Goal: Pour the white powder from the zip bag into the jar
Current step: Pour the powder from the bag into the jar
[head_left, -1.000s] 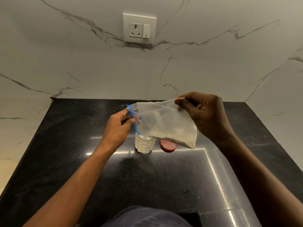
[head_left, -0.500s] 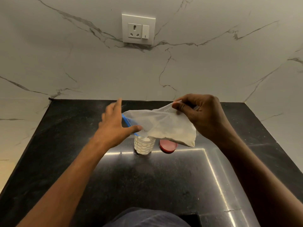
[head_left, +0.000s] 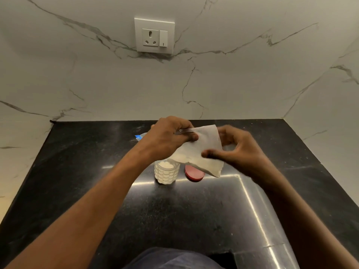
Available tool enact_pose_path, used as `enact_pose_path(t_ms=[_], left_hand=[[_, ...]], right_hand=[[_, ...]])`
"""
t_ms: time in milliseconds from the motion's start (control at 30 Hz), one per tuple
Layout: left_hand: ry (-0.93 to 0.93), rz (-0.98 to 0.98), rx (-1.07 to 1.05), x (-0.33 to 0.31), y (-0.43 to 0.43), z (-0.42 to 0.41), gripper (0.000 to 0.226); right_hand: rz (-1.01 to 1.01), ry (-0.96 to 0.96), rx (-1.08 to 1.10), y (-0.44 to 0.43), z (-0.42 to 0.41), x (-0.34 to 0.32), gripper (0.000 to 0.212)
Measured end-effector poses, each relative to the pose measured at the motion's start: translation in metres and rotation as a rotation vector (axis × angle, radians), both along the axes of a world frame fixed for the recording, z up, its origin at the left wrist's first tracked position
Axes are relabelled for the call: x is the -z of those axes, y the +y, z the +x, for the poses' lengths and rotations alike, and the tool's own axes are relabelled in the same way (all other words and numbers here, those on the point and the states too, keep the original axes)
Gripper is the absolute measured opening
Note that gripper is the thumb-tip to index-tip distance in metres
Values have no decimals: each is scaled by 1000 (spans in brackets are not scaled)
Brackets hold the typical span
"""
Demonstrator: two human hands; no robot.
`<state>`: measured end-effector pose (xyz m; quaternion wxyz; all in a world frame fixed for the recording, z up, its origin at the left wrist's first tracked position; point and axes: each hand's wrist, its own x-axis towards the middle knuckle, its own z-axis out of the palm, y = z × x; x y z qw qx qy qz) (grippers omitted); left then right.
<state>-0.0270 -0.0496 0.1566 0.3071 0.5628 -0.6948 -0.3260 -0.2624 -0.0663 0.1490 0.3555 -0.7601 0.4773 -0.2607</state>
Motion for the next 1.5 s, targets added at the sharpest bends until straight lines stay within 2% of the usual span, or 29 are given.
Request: enact_pose_path(t_ms=[133,233,300,367,400,467,533,600,667,733,900,1100,1267,1500], left_hand=[[8,-4,-10,1,-1,-1,18],[-5,-123,-47,7,4,3,25],[-7,-311,-192,20,15,12,42],[93,-447,-422,38,30,25,60],[174,-444,-530,49,38,32,64],[350,-282,-667,71,50,41,68],[496,-44,-648,89,51,44,62],[558,77,-547,104,44,44,41],[552,75,-470,111,36,43,20],[563,42,-445,113,29,42,14],[571,24,-422,114,18,43,15],[588,52,-390,116,16,44,29],[587,91,-389,123,17,44,32],[585,97,-408,129,18,46,34]], right_hand=[[25,-115,93,15,1,29,37],[-4,-214,141,20,4,38,31],[-18,-241,162,22,5,41,27],[-32,-250,174,21,4,42,33],[-37,-252,177,21,3,44,36],[-39,-258,180,20,3,44,36],[-36,-262,190,19,3,44,27],[-48,-263,192,18,4,44,24],[-89,-272,189,18,4,43,26],[-140,-272,181,17,4,43,22],[-189,-241,179,12,0,40,21],[-232,-216,119,11,5,33,13],[-292,-231,115,11,11,29,5],[-330,-256,122,7,13,25,6]])
